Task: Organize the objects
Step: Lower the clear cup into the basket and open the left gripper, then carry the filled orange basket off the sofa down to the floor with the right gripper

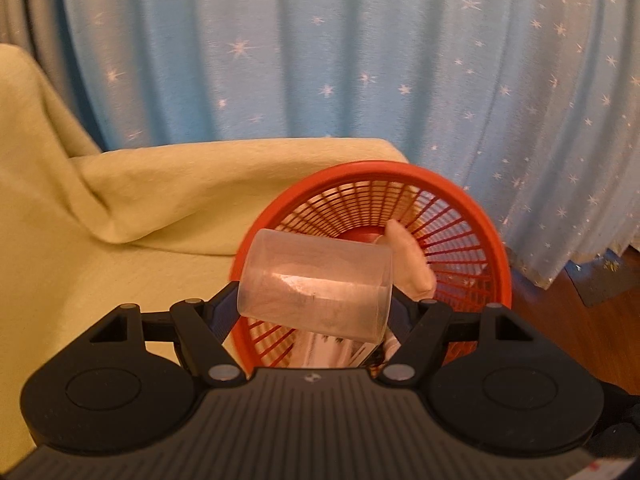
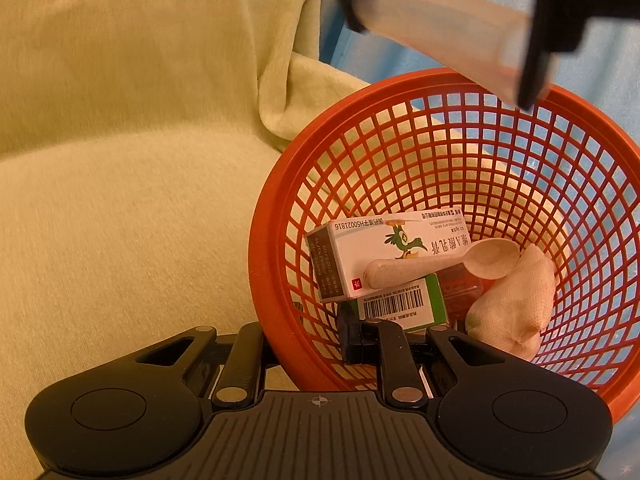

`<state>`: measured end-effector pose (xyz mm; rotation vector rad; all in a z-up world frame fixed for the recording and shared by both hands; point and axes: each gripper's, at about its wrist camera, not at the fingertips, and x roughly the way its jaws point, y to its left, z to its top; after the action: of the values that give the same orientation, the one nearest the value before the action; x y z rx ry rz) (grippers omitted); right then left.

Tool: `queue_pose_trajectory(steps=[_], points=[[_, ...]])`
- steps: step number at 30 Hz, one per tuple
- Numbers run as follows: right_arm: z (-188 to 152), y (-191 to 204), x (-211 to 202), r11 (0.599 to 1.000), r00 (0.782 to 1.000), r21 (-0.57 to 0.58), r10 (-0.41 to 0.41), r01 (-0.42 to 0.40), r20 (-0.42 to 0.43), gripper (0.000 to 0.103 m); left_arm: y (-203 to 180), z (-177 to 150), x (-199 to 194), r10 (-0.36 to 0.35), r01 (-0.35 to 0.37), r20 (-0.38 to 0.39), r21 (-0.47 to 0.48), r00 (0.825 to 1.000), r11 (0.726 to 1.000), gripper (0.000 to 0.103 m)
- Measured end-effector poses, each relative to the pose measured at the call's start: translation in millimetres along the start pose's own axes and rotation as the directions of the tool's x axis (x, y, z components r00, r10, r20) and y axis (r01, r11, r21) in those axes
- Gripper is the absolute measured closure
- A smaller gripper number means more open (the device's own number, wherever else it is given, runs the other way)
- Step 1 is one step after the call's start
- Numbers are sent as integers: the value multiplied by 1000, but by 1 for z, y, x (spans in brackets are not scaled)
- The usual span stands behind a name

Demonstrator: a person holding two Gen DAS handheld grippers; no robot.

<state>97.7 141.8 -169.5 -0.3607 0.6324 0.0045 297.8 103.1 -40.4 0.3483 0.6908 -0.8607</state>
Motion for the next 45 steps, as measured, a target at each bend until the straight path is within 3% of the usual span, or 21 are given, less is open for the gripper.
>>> queue_pose_trajectory(steps=[11, 14, 19, 25, 29, 33, 37, 41, 45], points=[[3, 1, 0, 1000, 1000, 16, 8, -8, 5, 88, -28, 22, 39, -80, 83, -46, 71, 996, 994, 34], [4, 2, 0, 1000, 1000, 25, 10, -11, 8, 88, -31, 26, 52, -111, 115, -61, 69, 992, 991, 20], [7, 4, 1, 999, 1000, 31, 12, -12, 10, 88, -31, 27, 51, -89, 92, -45, 65, 995, 994, 20], [8, -2, 6, 999, 1000, 39, 15, -15, 10, 88, 1, 9, 19, 15, -15, -2, -23, 1000, 1000, 20], [9, -4, 5, 998, 1000, 55, 17, -17, 8, 88, 31, -16, -3, 113, -114, -12, -112, 994, 987, 20], [14, -8, 5, 998, 1000, 65, 24, -24, 2, 88, 59, -50, -20, 199, -205, -51, -193, 979, 959, 20], [15, -14, 0, 999, 999, 37, 34, -34, 1, 93, 81, -85, -32, 269, -289, -110, -286, 957, 914, 20], [18, -21, -1, 998, 999, -35, 51, -51, 6, 99, 90, -116, -39, 291, -330, -160, -357, 943, 874, 20], [16, -34, -5, 992, 996, -93, 87, -86, 3, 101, 84, -140, -36, 290, -349, -206, -375, 935, 859, 20]])
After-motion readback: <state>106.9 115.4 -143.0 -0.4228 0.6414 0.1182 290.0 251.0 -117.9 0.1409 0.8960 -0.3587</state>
